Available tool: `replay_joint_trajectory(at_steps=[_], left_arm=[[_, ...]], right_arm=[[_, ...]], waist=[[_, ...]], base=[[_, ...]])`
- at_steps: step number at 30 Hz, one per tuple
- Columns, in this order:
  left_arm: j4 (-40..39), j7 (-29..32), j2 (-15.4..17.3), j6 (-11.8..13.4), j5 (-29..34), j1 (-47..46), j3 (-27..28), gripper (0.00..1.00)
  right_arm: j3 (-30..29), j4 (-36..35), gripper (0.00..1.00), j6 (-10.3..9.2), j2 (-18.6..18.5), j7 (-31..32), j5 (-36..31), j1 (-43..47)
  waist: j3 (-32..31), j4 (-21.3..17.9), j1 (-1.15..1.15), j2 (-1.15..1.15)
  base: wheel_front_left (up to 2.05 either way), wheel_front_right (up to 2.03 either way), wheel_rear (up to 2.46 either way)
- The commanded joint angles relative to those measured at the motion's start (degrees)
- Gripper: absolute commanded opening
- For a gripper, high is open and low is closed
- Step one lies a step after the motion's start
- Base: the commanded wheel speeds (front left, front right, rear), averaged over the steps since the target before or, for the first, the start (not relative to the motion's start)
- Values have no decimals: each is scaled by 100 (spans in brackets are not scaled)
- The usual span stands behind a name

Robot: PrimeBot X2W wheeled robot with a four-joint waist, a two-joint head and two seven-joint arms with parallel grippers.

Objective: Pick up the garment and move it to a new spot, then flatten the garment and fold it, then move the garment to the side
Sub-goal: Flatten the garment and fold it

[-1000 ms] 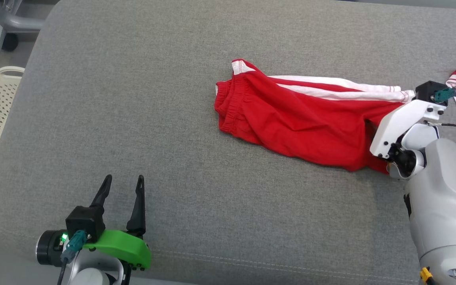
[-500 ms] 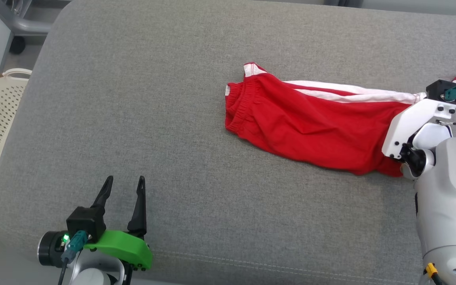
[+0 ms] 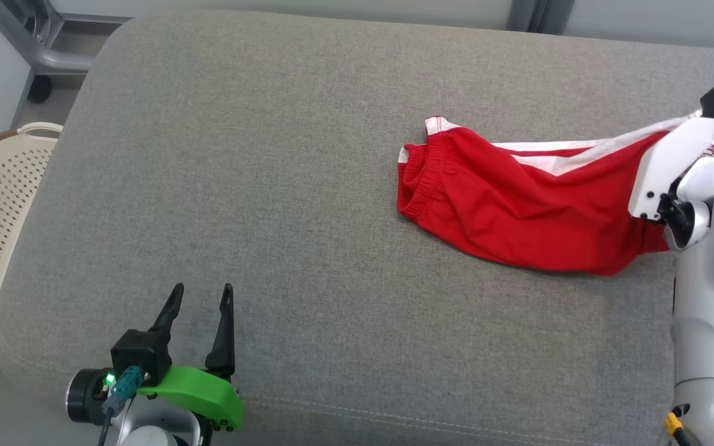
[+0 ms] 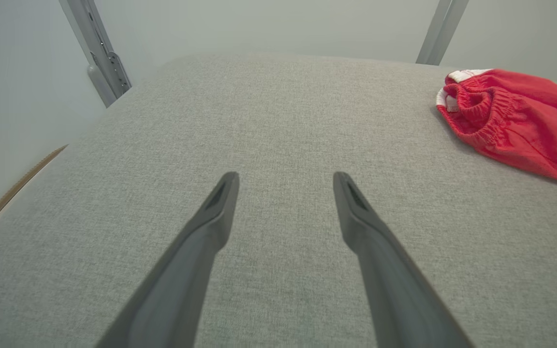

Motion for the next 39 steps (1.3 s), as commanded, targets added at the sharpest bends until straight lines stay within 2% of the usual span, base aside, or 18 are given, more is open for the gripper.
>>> replay_joint_trajectory(at_steps=[1, 12, 22, 26, 35, 36, 37, 38, 39], left_arm=[[14, -24, 17, 1, -14, 30, 5, 100], [109, -85, -70, -21, -74, 15, -108, 100], [201, -169, -136, -70, -86, 36, -233, 100], [279, -195, -168, -96, -92, 6, -285, 100], [399, -250, -251, -133, -127, -49, -380, 100], [410, -262, -259, -132, -132, -58, -382, 100], [420, -274, -262, -133, -135, -68, -386, 100], [428, -281, -262, -132, -140, -76, -385, 100], [441, -283, -259, -125, -146, -79, -379, 100]], right_arm=[[64, -32, 0, -7, -7, 22, 66, -62], [1465, 147, 0, -7, -7, 242, 1223, -307], [2188, 1052, 0, -6, -9, -109, 1927, -651], [2359, 1447, 0, -5, -9, -224, 1939, -829], [2307, 2149, 0, -5, -11, -460, 1652, -1058], [2291, 2196, 3, -5, -13, -499, 1650, -1080], [2284, 2237, 60, -5, -13, -540, 1642, -1097], [2290, 2294, 100, -5, -10, -560, 1653, -1107], [2301, 2332, 100, -5, -10, -594, 1683, -1125]], waist=[[-31, 33, 0, 0], [-108, 364, 0, 0], [-116, 787, 0, 0], [-93, 959, 0, 0], [14, 1250, 0, 0], [23, 1259, 0, 0], [29, 1265, 0, 0], [30, 1268, 0, 0], [23, 1263, 0, 0]], base=[[0, 0, 0], [0, 0, 0], [0, 0, 0], [0, 0, 0], [0, 0, 0], [0, 0, 0], [0, 0, 0], [0, 0, 0], [0, 0, 0]])
